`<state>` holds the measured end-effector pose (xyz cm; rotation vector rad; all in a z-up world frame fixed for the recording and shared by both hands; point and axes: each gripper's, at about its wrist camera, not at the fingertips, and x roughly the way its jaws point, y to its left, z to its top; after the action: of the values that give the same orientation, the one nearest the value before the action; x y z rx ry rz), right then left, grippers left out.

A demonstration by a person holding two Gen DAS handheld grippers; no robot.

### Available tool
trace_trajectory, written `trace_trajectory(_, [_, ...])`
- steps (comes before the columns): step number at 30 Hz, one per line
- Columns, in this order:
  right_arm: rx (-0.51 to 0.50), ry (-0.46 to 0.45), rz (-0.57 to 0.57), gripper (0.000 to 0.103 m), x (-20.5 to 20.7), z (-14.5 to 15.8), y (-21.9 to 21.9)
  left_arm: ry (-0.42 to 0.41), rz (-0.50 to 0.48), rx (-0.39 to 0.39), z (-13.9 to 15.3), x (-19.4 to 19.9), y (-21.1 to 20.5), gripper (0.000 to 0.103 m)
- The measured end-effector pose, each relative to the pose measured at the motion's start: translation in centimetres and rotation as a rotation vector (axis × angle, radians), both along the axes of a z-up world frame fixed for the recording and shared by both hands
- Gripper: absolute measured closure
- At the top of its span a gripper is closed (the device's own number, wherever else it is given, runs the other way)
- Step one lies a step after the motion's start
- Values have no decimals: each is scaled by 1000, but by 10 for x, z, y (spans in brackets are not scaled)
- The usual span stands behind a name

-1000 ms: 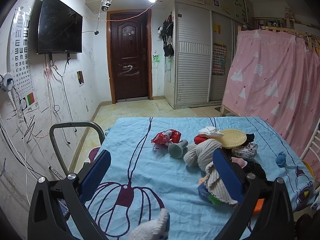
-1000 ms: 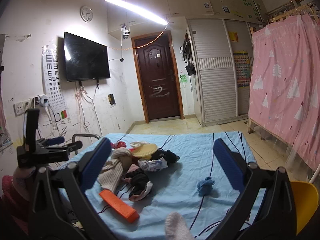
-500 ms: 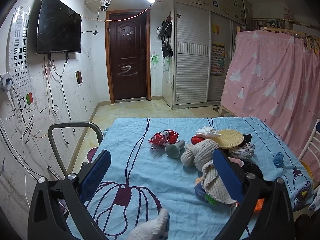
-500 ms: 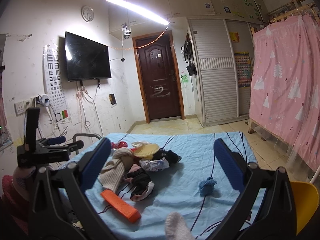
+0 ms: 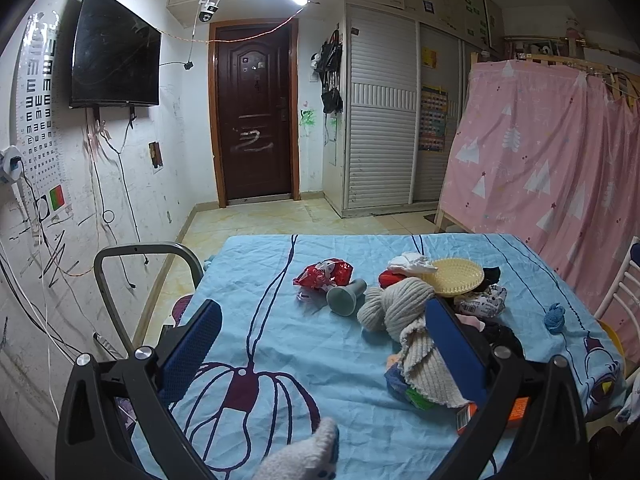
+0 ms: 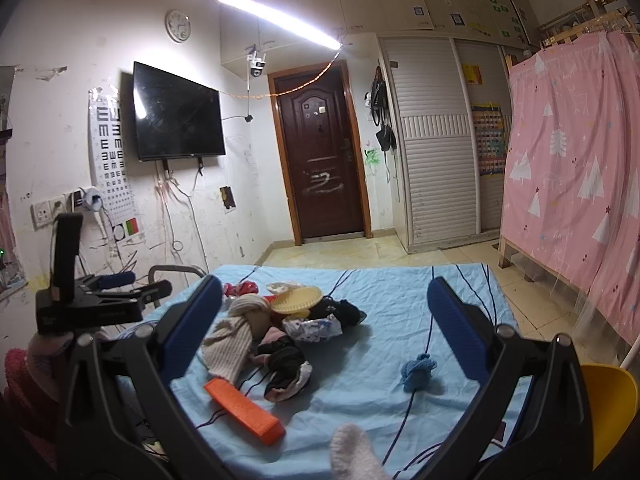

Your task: Collect trash

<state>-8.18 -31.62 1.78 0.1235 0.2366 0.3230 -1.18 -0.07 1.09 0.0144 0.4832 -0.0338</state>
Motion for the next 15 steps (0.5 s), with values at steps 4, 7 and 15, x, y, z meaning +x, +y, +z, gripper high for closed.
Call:
trace_trajectory(4, [0,-1,2,5,0,0,1,0,0,0,0,0,0,10])
trace_trajectory(7, [1,-1,3,5,-1,0,3,0,0,-1,0,0,0,10])
trace_trajectory(15, [2,-1,4,5,0,0,2,0,0,0,0,0,-1,10])
